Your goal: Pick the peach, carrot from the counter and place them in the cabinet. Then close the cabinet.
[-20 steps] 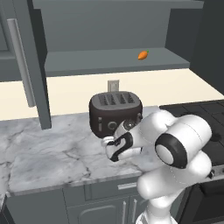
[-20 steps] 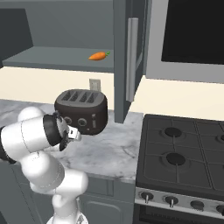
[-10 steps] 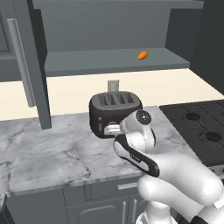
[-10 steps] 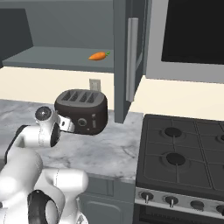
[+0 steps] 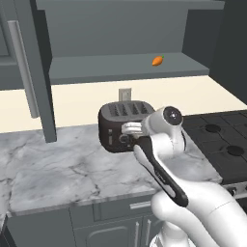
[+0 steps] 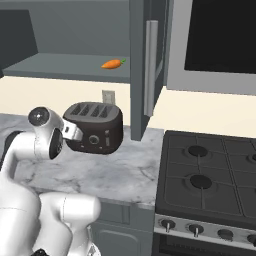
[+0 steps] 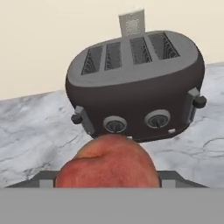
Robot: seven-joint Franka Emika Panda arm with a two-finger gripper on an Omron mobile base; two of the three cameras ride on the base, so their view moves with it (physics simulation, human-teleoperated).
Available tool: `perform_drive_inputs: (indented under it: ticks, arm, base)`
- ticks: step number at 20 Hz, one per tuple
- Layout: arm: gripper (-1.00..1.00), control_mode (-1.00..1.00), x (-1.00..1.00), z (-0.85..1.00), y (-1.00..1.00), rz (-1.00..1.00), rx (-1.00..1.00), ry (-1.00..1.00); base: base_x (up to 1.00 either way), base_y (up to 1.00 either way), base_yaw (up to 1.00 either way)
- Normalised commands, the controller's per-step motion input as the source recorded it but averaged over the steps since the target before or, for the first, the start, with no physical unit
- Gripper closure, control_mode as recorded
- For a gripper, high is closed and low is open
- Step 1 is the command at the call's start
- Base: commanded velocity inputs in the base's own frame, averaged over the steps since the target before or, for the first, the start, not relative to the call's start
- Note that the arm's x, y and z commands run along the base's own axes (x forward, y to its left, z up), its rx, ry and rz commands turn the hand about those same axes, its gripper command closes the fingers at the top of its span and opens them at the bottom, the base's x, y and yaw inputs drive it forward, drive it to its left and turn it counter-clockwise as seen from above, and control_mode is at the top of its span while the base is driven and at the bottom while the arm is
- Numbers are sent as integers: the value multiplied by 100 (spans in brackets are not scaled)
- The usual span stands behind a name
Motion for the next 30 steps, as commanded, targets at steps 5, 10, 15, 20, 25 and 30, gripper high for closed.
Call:
perform_drive_inputs:
  ticks: [5, 10, 15, 20, 25, 30]
  arm:
    - [100, -100, 11, 100, 0, 0, 0, -12]
    - [100, -100, 37, 100, -1, 0, 0, -9]
    - [100, -100, 35, 100, 0, 0, 0, -1]
    - [100, -100, 15, 100, 0, -1, 0, -2]
    - [100, -100, 82, 17, 0, -8, 0, 1]
    - [100, -100, 100, 0, 0, -3, 2, 2]
  base:
    - [0, 0, 0]
    - [0, 0, 0]
    - [0, 0, 0]
    - [0, 0, 0]
    - [0, 0, 0]
    - [0, 0, 0]
